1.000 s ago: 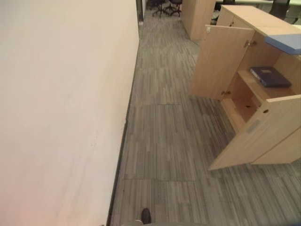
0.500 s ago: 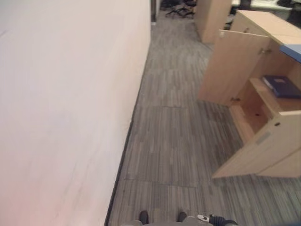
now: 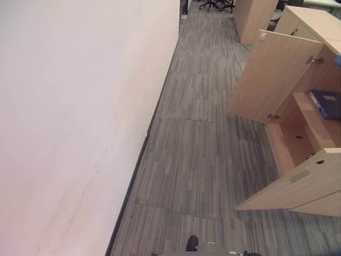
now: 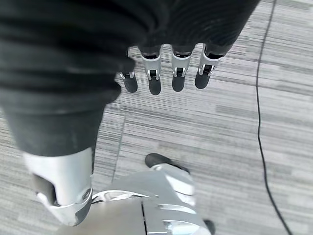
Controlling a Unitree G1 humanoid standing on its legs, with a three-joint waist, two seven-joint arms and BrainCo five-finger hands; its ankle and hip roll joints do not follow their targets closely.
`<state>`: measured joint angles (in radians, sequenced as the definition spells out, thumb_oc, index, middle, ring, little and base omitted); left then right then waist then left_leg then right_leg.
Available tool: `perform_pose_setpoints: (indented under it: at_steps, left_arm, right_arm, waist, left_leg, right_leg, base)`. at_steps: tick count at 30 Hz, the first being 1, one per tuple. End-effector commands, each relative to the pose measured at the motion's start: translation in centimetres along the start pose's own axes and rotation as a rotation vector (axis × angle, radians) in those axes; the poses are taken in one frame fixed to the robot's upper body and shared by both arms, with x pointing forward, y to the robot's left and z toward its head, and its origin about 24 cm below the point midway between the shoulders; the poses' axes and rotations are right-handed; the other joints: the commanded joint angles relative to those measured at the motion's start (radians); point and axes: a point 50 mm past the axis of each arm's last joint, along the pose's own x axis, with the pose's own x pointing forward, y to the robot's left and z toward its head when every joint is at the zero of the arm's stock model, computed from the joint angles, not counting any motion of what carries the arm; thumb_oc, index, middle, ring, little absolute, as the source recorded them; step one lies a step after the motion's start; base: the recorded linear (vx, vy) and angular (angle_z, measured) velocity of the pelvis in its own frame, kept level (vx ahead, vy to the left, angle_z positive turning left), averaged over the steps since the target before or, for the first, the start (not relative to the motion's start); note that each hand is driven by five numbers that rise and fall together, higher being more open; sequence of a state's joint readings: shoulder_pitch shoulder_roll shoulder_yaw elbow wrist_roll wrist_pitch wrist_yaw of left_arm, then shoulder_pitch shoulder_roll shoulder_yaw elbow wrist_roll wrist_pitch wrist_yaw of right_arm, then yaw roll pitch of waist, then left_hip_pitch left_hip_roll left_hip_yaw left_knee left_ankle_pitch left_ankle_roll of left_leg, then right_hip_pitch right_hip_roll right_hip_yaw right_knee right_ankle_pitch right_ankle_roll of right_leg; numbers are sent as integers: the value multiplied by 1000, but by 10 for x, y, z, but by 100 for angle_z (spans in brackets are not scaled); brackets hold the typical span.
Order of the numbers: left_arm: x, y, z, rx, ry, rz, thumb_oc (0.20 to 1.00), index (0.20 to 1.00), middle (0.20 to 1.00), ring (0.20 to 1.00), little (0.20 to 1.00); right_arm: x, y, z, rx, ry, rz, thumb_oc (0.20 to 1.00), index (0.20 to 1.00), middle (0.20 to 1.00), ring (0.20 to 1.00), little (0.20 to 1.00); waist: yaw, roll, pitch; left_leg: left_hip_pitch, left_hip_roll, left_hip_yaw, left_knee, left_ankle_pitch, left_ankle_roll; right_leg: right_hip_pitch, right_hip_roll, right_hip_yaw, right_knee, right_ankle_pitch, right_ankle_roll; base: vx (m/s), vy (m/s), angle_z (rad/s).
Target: Put the empty folder in the office cabinet
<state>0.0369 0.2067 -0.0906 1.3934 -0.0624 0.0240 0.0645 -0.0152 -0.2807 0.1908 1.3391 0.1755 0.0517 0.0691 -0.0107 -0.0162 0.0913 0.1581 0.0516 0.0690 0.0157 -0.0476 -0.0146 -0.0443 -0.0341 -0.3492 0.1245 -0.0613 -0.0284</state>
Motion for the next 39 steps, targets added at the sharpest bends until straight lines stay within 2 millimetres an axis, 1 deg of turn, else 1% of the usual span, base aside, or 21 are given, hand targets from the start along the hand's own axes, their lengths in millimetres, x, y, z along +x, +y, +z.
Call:
perform_pose_setpoints:
  at_steps: [1, 2, 3, 4, 5, 6, 8, 9, 12, 14, 15, 17, 18, 19, 22, 29, 31, 32, 36, 37, 39]
  left_arm:
    - [0, -1, 29, -9, -100, 0, 1000, 1000, 1000, 1000, 1000]
    - [0, -1, 36, 2, -125, -1, 1000, 1000, 1000, 1000, 1000]
    - [0, -1, 36, 2, -125, 0, 1000, 1000, 1000, 1000, 1000]
    - [-1, -1, 40, 11, -138, 2, 1000, 1000, 1000, 1000, 1000]
    - [-1, -1, 40, 11, -139, 3, 1000, 1000, 1000, 1000, 1000]
    - [-1, -1, 45, 10, -153, 4, 1000, 1000, 1000, 1000, 1000]
    - [-1, -6, 45, -2, -154, -9, 1000, 1000, 1000, 1000, 1000]
    - [-1, -8, 40, 0, -141, -15, 1000, 1000, 1000, 1000, 1000]
    - [-1, -7, 31, -4, -111, -12, 1000, 1000, 1000, 1000, 1000]
    - [0, -4, 27, -25, -95, -1, 1000, 1000, 1000, 1000, 1000]
    - [0, -2, 23, -54, -81, 5, 1000, 1000, 1000, 1000, 1000]
    - [0, -2, 19, -67, -71, 7, 1000, 1000, 1000, 1000, 1000]
    - [0, -3, 14, -87, -53, 4, 1000, 1000, 1000, 1000, 1000]
    - [0, -3, 14, -87, -53, 4, 1000, 1000, 1000, 1000, 1000]
    - [-1, -6, -9, -110, 20, -2, 1000, 1000, 1000, 1000, 1000]
    - [-1, 0, -12, -99, 30, 16, 1000, 1000, 1000, 1000, 1000]
    - [0, 3, -6, -100, 8, 29, 1000, 1000, 1000, 1000, 1000]
    - [0, 3, -6, -100, 8, 29, 1000, 1000, 1000, 1000, 1000]
    - [0, 6, 0, -96, -16, 36, 1000, 1000, 1000, 1000, 1000]
    - [0, 6, 3, -79, -25, 36, 1000, 1000, 1000, 1000, 1000]
    - [0, 7, 7, -53, -34, 34, 1000, 1000, 1000, 1000, 1000]
  right_arm:
    - [0, 2, -1, -38, 24, 8, 1000, 1000, 1000, 1000, 1000]
    - [1, 3, 1, -51, 21, 10, 1000, 1000, 1000, 1000, 1000]
    - [1, 3, 1, -51, 21, 11, 1000, 1000, 1000, 1000, 1000]
    - [1, 3, 2, -62, 22, 11, 1000, 1000, 1000, 1000, 1000]
    - [1, 3, 2, -62, 22, 11, 1000, 1000, 1000, 1000, 1000]
    - [1, 2, 4, -71, 18, 7, 1000, 1000, 1000, 1000, 1000]
    - [0, -1, 2, -79, 27, -2, 1000, 1000, 1000, 1000, 1000]
    - [0, -2, 1, -93, 35, -8, 1000, 1000, 1000, 1000, 1000]
    - [0, -4, -1, -106, 38, -8, 1000, 1000, 1000, 1000, 1000]
    - [0, -5, -1, -113, 36, -10, 1000, 1000, 1000, 1000, 1000]
    - [0, -6, -4, -113, 43, -15, 1000, 1000, 1000, 1000, 1000]
    - [-1, -6, -6, -112, 46, -17, 1000, 1000, 1000, 1000, 1000]
    - [-1, -7, -11, -107, 61, -17, 1000, 1000, 1000, 1000, 1000]
    - [-1, -7, -11, -107, 61, -17, 1000, 1000, 1000, 1000, 1000]
    - [-2, -4, -27, -102, 107, -6, 1000, 1000, 1000, 1000, 1000]
    - [-2, 2, -34, -106, 132, 13, 1000, 1000, 1000, 1000, 1000]
    - [-2, 3, -30, -115, 122, 18, 1000, 1000, 1000, 1000, 1000]
    - [-2, 4, -30, -115, 122, 18, 1000, 1000, 1000, 1000, 1000]
    - [-1, 5, -22, -124, 94, 25, 1000, 1000, 1000, 1000, 1000]
    - [0, 7, -16, -134, 76, 32, 1000, 1000, 1000, 1000, 1000]
    - [1, 7, -5, -176, 43, 39, 1000, 1000, 1000, 1000, 1000]
  waist:
    - [-7, -24, -14]
    - [-3, -38, -3]
    - [-5, -41, -6]
    - [5, -52, 9]
    - [3, -55, 6]
    - [15, -66, 20]
    - [33, -74, 34]
    - [55, -87, 41]
    - [83, -86, 43]
    - [102, -72, 44]
    - [115, -47, 39]
    - [121, -42, 42]
    - [133, -25, 39]
    - [133, -26, 40]
    - [138, 10, -5]
    - [144, -8, -46]
    - [149, -23, -70]
    - [149, -24, -70]
    - [160, -36, -96]
    - [166, -44, -107]
    - [167, -28, -102]
  left_leg:
    - [80, -15, 32, 99, -65, -54]
    - [6, 13, 49, 289, -4, -50]
    - [2, 11, 47, 287, 0, -50]
    - [-60, 20, 43, 427, 47, -39]
    - [-64, 17, 41, 425, 50, -38]
    - [-114, 18, 32, 548, 90, -29]
    - [-197, 39, 61, 669, 93, -13]
    - [-302, 32, 83, 652, 53, 13]
    - [-365, -3, 76, 456, 48, 14]
    - [-366, -13, 49, 213, 114, -9]
    - [-388, -7, 31, 42, 206, -41]
    - [-396, -10, 28, -29, 225, -48]
    - [-422, -7, 5, -91, 248, -69]
    - [-419, -8, 6, -91, 248, -69]
    - [-382, 11, -19, -103, 283, -93]
    - [-333, -20, 18, -103, 259, -65]
    - [-313, -58, 40, -103, 221, -37]
    - [-313, -59, 41, -103, 221, -37]
    - [-290, -108, 54, -103, 177, -2]
    - [-263, -150, 56, -103, 147, 22]
    - [-214, -207, 39, -103, 104, 65]
  right_leg:
    - [-34, 4, 37, -84, 138, 100]
    - [1, 12, 55, -81, 113, 82]
    - [-2, 9, 54, -81, 114, 82]
    - [24, 16, 68, -83, 105, 66]
    - [20, 13, 67, -83, 106, 66]
    - [40, 21, 75, -85, 97, 50]
    - [70, 25, 90, -88, 76, 33]
    - [99, 12, 108, -93, 62, 27]
    - [132, 3, 138, -106, 50, 44]
    - [166, 10, 144, -122, 37, 58]
    - [200, 26, 150, -130, 21, 64]
    - [222, 23, 158, -129, 5, 68]
    - [255, 23, 181, -127, -17, 72]
    - [257, 22, 181, -127, -18, 72]
    - [305, 20, 207, -139, -53, 81]
    - [334, -51, 196, -158, -56, 125]
    - [319, -115, 193, -139, -4, 171]
    - [319, -116, 194, -139, -4, 172]
    - [301, -186, 190, -92, 72, 211]
    - [280, -238, 181, -20, 144, 233]
    - [197, -311, 185, 216, 305, 232]
  base:
    - [165, -266, -3]
    - [74, -156, -13]
    - [130, -264, -16]
    - [48, -111, -13]
    - [113, -234, -13]
    - [101, -197, -23]
    - [171, -221, -28]
    - [206, -117, -25]
    - [201, -6, -46]
    - [304, 44, -15]
    - [290, 36, -11]
    - [323, 37, -5]
    - [327, 43, -17]
    - [439, 66, -48]
    - [383, 86, -58]
    - [281, 111, -18]
    - [276, 172, -15]
    - [267, 179, -13]
    - [204, 156, -15]
    - [388, 368, -16]
    - [297, 388, -1]
